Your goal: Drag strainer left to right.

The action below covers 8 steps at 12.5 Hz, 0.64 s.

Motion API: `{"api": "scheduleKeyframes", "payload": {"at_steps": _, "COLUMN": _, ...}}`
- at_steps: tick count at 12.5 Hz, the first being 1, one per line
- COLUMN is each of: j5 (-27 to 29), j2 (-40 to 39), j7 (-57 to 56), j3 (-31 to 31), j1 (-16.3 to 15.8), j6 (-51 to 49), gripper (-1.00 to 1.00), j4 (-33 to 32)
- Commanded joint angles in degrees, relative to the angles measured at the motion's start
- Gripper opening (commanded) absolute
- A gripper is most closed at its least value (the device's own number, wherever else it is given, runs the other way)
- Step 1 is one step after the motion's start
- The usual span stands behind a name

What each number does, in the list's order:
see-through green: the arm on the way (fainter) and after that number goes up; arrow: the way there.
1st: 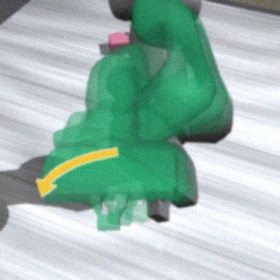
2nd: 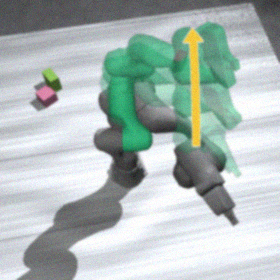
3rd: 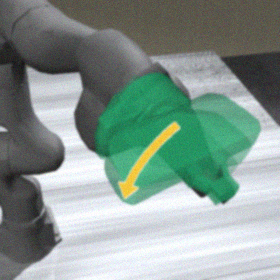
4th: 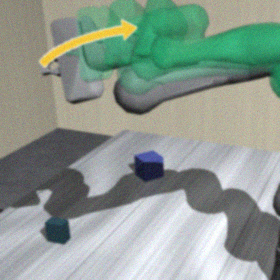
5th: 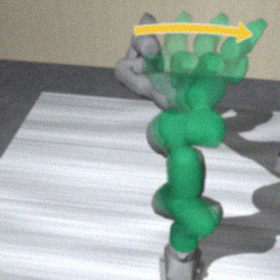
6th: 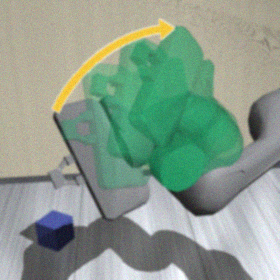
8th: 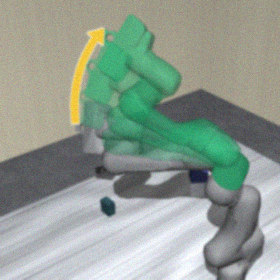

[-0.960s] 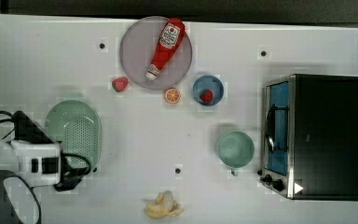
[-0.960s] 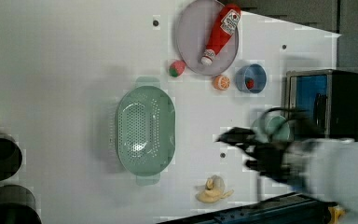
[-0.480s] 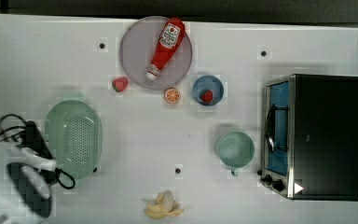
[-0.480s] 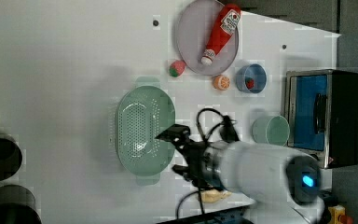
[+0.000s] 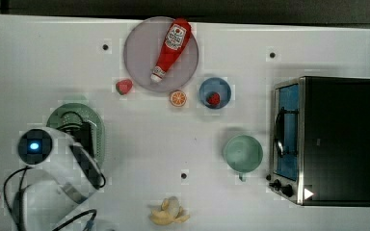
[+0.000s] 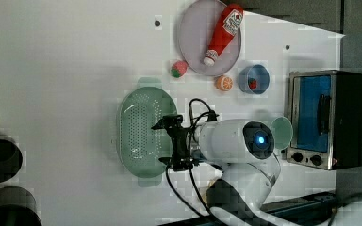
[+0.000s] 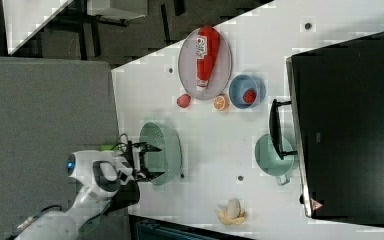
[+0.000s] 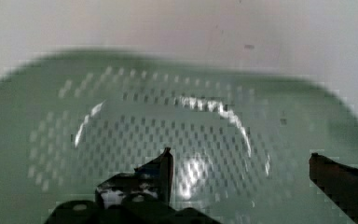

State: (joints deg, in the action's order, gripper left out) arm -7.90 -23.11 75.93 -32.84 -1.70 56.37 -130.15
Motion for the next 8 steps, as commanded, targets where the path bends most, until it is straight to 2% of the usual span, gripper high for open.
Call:
{"api": "scheduleKeyframes", "payload": {"at_steps": 1, "j5": -3.31, "j2": -1.74, "j7": 8.34, "j3": -0.63, "j1": -0.36, "j6": 3.74, "gripper": 1.0, "j4": 0.81}}
{"api": "scheduleKeyframes", "payload": {"at_steps": 5, "j5": -5.63, "j2": -6.07, "j7": 8.33, "j3": 4.2, "j1": -2.58, "j6": 9.15, "gripper": 1.0, "j4": 0.86}}
{"api": "scheduleKeyframes", "payload": {"at_steps": 8, "j5": -6.5, "j2": -6.24, "j7": 8.35, "j3": 6.27, "j1": -2.91, "j6": 9.13, "gripper": 1.0, "j4": 0.68}}
